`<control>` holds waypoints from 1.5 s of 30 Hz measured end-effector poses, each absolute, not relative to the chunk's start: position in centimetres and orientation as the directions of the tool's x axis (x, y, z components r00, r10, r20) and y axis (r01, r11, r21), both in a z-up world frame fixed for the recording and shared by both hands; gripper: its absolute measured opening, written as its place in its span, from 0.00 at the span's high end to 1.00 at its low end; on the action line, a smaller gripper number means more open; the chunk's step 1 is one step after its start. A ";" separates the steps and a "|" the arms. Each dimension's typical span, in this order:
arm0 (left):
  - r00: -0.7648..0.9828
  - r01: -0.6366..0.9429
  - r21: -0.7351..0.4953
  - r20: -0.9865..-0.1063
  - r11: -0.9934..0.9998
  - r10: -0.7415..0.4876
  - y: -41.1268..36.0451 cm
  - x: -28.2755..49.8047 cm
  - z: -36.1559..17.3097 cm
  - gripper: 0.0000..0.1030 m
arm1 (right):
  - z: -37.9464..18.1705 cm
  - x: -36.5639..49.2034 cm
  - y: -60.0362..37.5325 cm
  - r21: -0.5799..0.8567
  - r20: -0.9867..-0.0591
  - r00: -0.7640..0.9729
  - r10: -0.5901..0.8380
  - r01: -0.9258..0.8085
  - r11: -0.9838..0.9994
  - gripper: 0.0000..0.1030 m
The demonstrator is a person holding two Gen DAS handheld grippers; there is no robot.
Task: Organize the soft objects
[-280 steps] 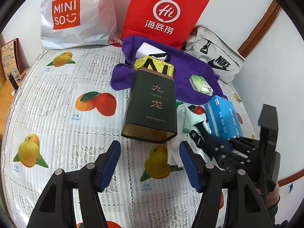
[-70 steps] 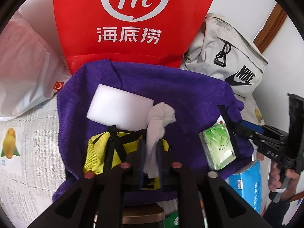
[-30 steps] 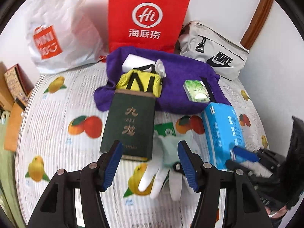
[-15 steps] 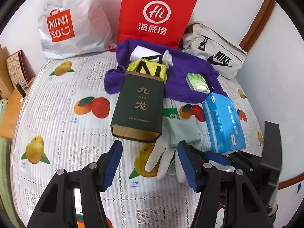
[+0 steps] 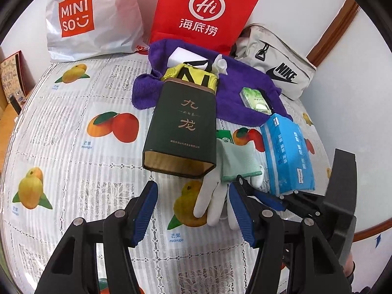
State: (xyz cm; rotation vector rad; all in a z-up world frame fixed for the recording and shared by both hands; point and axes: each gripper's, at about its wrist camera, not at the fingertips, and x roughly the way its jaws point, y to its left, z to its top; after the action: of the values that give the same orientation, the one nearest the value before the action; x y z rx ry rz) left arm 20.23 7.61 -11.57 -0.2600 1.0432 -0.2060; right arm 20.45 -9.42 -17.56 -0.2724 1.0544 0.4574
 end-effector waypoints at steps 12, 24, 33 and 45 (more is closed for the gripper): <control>0.494 0.050 -0.331 -0.812 0.942 -0.311 8.6 19.2 -11.6 0.43 | -15.6 17.2 -11.1 0.105 -0.884 0.355 0.304 -0.484 0.869 0.92; 0.473 0.064 -0.317 -0.825 0.946 -0.308 7.5 18.7 -12.1 0.43 | -16.3 16.4 -10.2 0.031 -0.873 0.396 0.286 -0.540 0.841 0.53; 0.474 0.048 -0.313 -0.829 0.949 -0.297 8.1 18.6 -12.1 0.43 | -17.9 17.3 -9.3 0.012 -0.885 0.380 0.269 -0.560 0.828 0.76; 0.455 0.052 -0.309 -0.839 0.950 -0.298 7.6 18.6 -12.6 0.43 | -15.2 17.6 -11.5 -0.045 -0.866 0.458 0.198 -0.467 0.883 0.93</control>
State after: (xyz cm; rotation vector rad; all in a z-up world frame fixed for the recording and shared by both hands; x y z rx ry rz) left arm 18.57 7.60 -12.64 -0.2536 1.0803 -0.2188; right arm 17.60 -11.51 -15.17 -0.2942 1.0170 0.4168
